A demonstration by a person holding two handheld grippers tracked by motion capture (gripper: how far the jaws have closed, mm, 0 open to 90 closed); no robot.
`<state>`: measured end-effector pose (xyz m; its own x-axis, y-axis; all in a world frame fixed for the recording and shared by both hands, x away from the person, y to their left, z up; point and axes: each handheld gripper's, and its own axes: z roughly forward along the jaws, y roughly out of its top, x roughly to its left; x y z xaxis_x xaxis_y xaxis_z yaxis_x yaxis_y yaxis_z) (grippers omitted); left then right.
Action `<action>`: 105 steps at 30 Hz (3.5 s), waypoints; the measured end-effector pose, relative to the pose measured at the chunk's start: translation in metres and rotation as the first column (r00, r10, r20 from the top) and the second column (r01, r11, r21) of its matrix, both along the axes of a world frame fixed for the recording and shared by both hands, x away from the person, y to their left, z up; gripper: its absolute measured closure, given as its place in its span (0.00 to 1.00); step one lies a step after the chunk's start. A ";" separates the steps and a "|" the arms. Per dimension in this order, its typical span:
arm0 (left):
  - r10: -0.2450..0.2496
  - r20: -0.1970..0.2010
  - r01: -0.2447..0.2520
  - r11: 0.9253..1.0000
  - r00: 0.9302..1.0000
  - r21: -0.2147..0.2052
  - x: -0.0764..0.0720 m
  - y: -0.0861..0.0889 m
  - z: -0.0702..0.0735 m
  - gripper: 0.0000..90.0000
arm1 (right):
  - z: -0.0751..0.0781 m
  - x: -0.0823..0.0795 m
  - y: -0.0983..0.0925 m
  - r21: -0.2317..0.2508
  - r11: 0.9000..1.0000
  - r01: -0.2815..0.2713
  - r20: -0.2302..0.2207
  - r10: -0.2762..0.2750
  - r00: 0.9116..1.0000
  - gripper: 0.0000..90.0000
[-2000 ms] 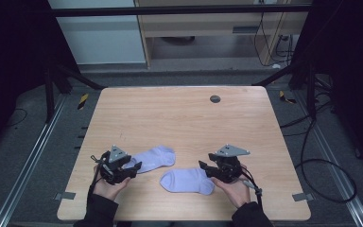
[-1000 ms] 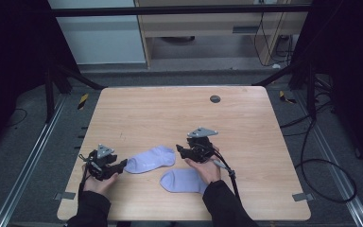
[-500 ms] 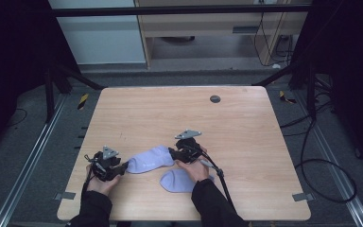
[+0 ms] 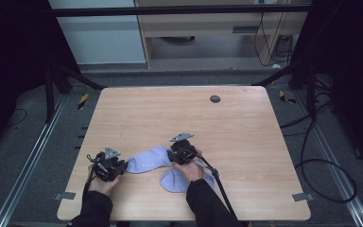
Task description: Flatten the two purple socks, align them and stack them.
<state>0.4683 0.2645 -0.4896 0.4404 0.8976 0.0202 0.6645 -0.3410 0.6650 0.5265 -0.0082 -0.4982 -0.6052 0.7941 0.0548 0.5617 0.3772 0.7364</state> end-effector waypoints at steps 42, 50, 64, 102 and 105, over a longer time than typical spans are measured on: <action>-0.045 0.075 0.056 0.989 0.996 -0.140 -0.019 -0.018 0.047 0.97 | 0.060 -0.041 -0.037 0.100 0.992 -0.080 0.053 0.075 0.996 0.97; -0.085 0.078 0.096 0.984 0.993 -0.152 -0.025 -0.037 0.054 0.97 | 0.070 -0.055 -0.061 0.100 0.992 -0.075 0.068 0.069 0.995 0.97; -0.183 0.070 0.191 0.972 0.981 -0.135 -0.032 -0.077 0.055 0.97 | 0.076 -0.083 -0.107 0.114 0.992 -0.053 0.073 0.045 0.996 0.97; -0.283 -0.017 0.281 0.956 0.959 -0.085 -0.041 -0.114 0.028 0.97 | 0.047 -0.119 -0.148 0.083 0.996 -0.016 -0.010 0.017 1.000 0.97; -0.285 -0.023 0.282 0.956 0.958 -0.079 -0.040 -0.114 0.027 0.97 | 0.045 -0.119 -0.146 0.077 0.997 -0.025 -0.013 0.026 1.000 0.97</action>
<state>0.4282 0.1506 -0.4629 0.6764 0.7340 -0.0613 0.5702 -0.4692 0.6743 0.4074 -0.1543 -0.4528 -0.6238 0.7718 0.1233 0.5631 0.3343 0.7558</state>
